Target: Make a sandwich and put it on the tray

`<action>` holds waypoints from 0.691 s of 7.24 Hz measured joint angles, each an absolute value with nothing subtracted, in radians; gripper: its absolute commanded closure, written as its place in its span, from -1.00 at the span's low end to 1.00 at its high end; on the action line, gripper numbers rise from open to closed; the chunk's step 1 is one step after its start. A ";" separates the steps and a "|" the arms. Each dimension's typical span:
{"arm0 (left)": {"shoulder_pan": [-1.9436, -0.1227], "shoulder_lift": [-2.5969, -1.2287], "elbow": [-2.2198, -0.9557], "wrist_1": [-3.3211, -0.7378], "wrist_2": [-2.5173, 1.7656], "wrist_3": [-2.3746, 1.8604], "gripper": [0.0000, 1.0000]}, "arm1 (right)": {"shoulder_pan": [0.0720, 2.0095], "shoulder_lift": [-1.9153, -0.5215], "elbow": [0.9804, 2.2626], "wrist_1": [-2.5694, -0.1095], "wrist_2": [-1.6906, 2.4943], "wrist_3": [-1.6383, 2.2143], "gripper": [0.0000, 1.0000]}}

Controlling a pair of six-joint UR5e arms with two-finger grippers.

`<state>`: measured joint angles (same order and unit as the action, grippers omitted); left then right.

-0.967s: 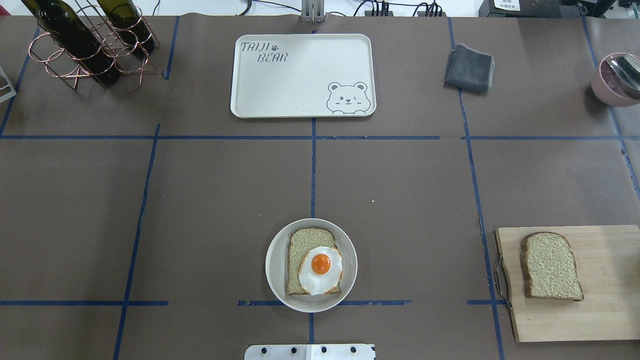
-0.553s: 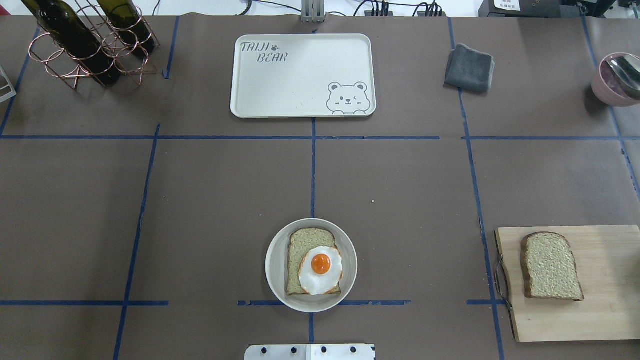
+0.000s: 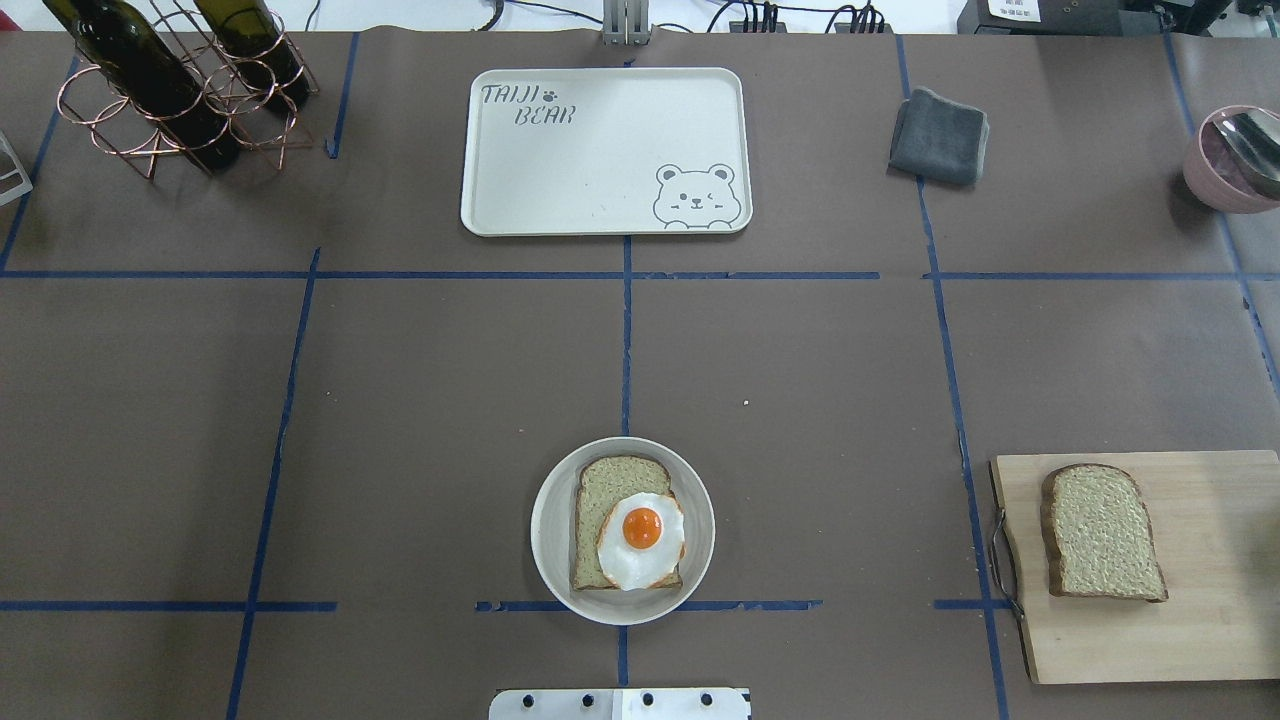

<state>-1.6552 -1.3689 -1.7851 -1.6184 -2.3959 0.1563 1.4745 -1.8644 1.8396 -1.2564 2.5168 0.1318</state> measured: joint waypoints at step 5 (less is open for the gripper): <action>-1.653 -1.368 -1.786 -1.618 -2.396 0.156 -1.00 | 0.936 -1.979 1.859 -0.665 2.204 0.919 -0.48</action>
<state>-1.6529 -1.3683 -1.7855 -1.6183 -2.3961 0.1565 0.9364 -1.9785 1.8588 -0.6654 2.2035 0.9192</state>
